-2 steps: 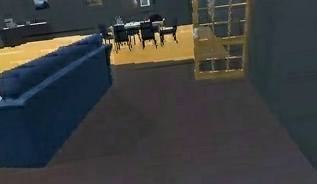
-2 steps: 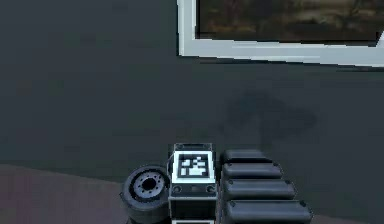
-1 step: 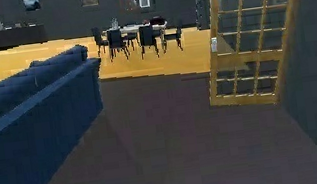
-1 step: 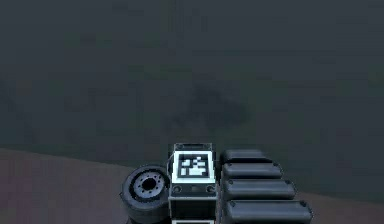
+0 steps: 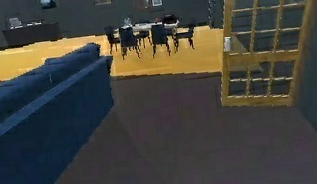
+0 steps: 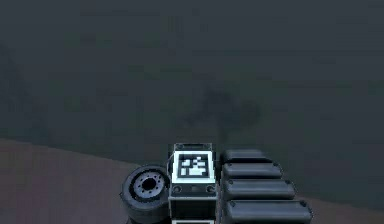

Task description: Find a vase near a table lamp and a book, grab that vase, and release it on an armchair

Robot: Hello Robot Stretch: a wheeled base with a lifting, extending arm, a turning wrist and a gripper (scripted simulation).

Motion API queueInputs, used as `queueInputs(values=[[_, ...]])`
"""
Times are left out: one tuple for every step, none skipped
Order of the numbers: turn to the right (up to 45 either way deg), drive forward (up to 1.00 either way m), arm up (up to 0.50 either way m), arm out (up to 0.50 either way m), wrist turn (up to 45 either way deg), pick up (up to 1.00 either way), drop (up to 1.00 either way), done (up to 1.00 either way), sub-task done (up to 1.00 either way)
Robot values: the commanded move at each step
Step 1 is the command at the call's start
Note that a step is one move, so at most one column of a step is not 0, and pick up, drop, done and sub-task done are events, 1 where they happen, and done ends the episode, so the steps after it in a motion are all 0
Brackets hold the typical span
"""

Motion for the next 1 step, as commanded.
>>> queueInputs(values=[[0.0,1.0,0.0,0.0,0.0,0.0,0.0,0.0,0.0]])
